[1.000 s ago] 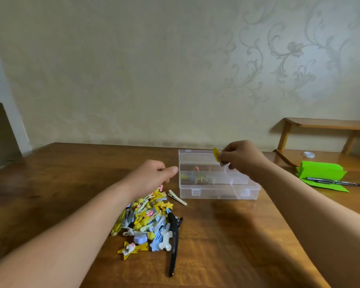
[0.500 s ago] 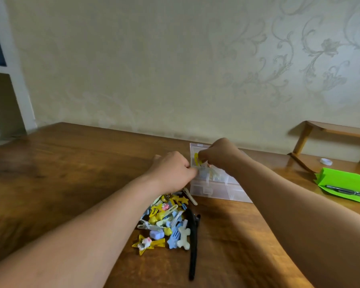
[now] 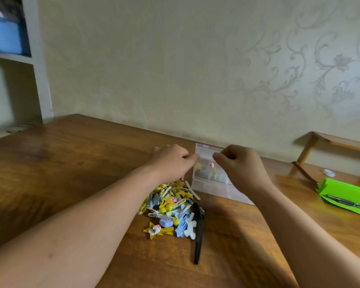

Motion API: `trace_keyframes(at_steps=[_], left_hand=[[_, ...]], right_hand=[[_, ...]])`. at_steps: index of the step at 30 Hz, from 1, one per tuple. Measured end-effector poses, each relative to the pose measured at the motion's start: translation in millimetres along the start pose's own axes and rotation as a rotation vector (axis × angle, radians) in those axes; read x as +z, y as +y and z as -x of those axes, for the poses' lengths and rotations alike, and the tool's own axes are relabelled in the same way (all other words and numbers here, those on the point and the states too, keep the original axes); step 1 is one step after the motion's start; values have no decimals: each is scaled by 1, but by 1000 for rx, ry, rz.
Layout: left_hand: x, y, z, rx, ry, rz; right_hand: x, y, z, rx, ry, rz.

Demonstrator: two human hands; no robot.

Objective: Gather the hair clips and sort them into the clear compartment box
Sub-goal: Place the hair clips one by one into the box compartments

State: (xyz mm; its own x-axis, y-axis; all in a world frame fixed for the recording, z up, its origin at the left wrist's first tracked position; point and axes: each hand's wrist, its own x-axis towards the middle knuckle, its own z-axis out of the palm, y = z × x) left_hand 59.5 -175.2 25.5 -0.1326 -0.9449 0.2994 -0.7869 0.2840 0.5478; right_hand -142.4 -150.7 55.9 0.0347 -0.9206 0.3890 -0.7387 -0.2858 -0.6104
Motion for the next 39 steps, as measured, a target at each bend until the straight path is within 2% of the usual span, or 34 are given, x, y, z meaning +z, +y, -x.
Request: trace_keyframes(at_steps=[5, 9, 15, 26, 29, 32, 35, 39], left_hand=[[-10, -16, 8, -79, 137, 137], [-18, -19, 16, -141, 155, 207], [-18, -39, 33, -192, 278, 245], [-11, -42, 34, -197, 255, 263], [-10, -44, 33, -193, 262, 277], [-9, -46, 32, -199, 263, 294], [-7, -50, 29, -203, 262, 299], [-3, -55, 25, -228, 261, 305]], right_hand=[[-7, -8, 44, -109, -275, -27], [9, -6, 49, -159, -365, 119], [22, -10, 51, -309, -393, 335], [30, -11, 49, -419, -351, 511], [31, -10, 50, -453, -304, 489], [26, -7, 49, -386, -229, 325], [7, 1, 33, -185, -95, 98], [-20, 24, -11, 40, 8, 67]])
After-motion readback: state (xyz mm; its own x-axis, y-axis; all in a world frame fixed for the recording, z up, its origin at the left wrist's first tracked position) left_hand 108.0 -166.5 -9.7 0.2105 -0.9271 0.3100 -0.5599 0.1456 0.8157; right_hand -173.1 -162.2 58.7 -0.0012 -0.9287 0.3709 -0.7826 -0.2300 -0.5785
